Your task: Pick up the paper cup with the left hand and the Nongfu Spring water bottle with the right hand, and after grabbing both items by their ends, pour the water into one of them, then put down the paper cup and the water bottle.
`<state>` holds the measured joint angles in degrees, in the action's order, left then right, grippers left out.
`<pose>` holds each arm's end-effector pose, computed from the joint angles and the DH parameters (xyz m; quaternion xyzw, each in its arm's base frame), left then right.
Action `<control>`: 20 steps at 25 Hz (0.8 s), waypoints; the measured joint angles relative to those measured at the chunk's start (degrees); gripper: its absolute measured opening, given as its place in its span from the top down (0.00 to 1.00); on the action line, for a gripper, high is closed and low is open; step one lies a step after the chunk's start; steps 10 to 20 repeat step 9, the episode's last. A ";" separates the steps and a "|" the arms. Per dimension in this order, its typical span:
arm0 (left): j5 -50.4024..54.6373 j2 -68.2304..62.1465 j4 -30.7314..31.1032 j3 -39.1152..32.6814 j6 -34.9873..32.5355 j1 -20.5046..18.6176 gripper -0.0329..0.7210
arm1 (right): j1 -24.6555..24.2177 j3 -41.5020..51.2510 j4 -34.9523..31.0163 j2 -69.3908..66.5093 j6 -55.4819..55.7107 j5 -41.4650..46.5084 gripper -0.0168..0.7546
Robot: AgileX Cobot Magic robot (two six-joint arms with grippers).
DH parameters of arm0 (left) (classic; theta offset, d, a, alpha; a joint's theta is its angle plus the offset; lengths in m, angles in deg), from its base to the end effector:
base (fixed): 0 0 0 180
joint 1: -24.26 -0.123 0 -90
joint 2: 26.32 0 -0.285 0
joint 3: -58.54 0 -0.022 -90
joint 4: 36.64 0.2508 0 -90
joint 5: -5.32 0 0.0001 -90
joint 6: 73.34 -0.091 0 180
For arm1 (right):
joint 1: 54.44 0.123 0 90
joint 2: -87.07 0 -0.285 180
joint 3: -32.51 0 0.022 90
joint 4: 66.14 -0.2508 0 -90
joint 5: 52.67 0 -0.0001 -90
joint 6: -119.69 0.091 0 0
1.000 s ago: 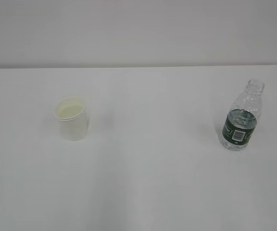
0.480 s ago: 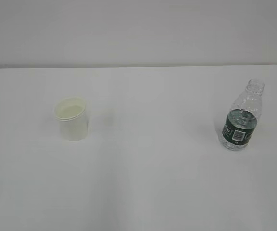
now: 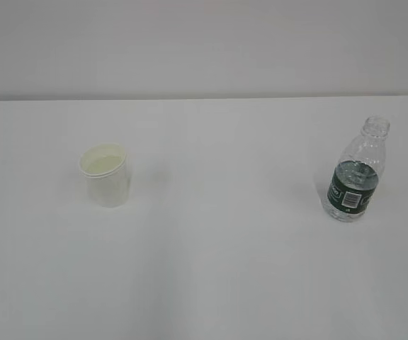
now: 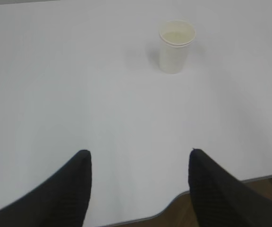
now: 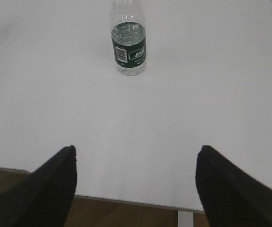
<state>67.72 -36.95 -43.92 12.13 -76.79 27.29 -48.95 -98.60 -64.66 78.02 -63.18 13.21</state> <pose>-0.0033 -0.0101 0.2862 0.0517 0.8603 -0.0616 0.5034 -0.0048 -0.0026 0.2689 -0.0634 0.8799 -0.0021 0.4710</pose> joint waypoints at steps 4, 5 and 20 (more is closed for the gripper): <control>0.00 0.00 0.11 0.00 0.00 0.00 0.35 | 0.00 0.00 0.00 0.00 -0.04 0.00 0.22; 0.03 0.00 0.20 -0.11 0.00 0.00 0.35 | 0.00 0.00 0.00 0.00 -0.04 0.00 0.22; 0.12 0.00 0.32 -0.33 -0.04 0.00 0.35 | 0.00 0.00 0.00 0.00 -0.04 0.00 0.22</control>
